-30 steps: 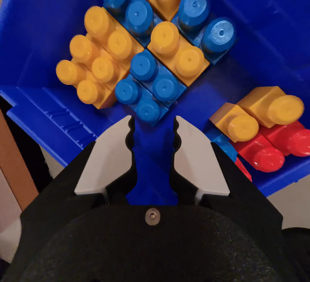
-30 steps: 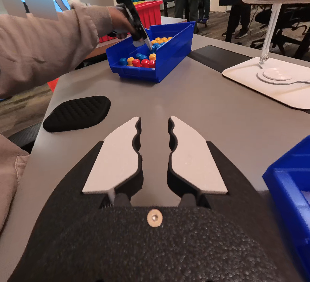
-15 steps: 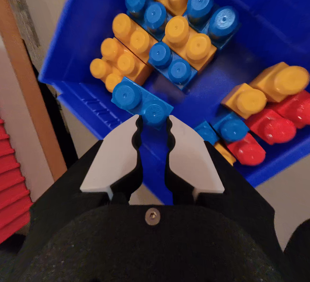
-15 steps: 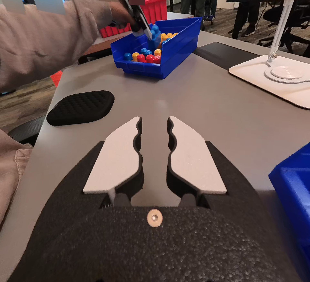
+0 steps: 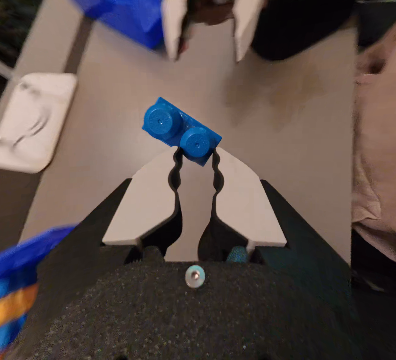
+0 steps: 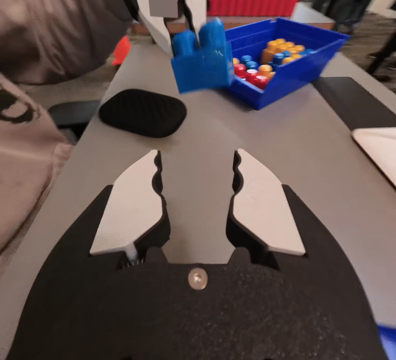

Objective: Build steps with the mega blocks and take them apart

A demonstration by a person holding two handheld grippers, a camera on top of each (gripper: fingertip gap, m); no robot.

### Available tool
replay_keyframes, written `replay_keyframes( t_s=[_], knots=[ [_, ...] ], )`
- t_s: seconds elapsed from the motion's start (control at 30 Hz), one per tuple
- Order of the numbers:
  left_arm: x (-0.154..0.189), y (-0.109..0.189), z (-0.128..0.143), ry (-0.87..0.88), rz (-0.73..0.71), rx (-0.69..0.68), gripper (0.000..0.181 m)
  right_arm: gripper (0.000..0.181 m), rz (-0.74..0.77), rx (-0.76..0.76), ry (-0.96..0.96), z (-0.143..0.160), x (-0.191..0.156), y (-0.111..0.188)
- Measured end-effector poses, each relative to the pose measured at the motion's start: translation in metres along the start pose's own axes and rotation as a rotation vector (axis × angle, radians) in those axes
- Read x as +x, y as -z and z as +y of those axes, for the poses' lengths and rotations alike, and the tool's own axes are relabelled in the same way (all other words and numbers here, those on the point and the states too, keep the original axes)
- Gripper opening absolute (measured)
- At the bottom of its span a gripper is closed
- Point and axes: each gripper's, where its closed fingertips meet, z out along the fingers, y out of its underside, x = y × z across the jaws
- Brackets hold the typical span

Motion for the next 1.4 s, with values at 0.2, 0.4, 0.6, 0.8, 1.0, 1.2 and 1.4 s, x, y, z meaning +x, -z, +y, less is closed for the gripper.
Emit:
replay_keyframes(
  t_s=[0.2, 0.4, 0.6, 0.8, 1.0, 1.2, 1.4],
  knots=[
    [0.069, -0.062, -0.017, -0.198, 0.273, 0.031, 0.027, 0.068, -0.342, -0.194, 0.048, 0.006, -0.046, -0.032],
    [0.056, -0.059, -0.004, -0.129, 0.221, 0.072, 0.024, 0.036, -0.336, -0.148, 0.046, 0.023, -0.051, -0.033],
    [-0.054, 0.013, 0.072, 0.140, -0.223, -0.010, 0.033, 0.037, 0.140, -0.144, 0.018, 0.066, 0.019, -0.037],
    [-0.142, 0.093, 0.173, 0.371, -0.417, -0.313, 0.032, 0.036, 0.113, -0.286, 0.019, 0.099, 0.019, -0.048],
    [-0.164, 0.081, 0.225, 0.408, -0.288, -0.594, 0.038, 0.042, 0.097, -0.309, 0.025, 0.101, 0.014, -0.047],
    [-0.179, 0.069, 0.248, 0.508, -0.189, -0.701, 0.038, 0.048, 0.101, -0.234, -0.002, 0.088, 0.010, -0.030],
    [-0.181, 0.059, 0.260, 0.512, -0.156, -0.752, 0.030, 0.047, 0.117, -0.190, -0.018, 0.081, 0.013, -0.023]
  ],
)
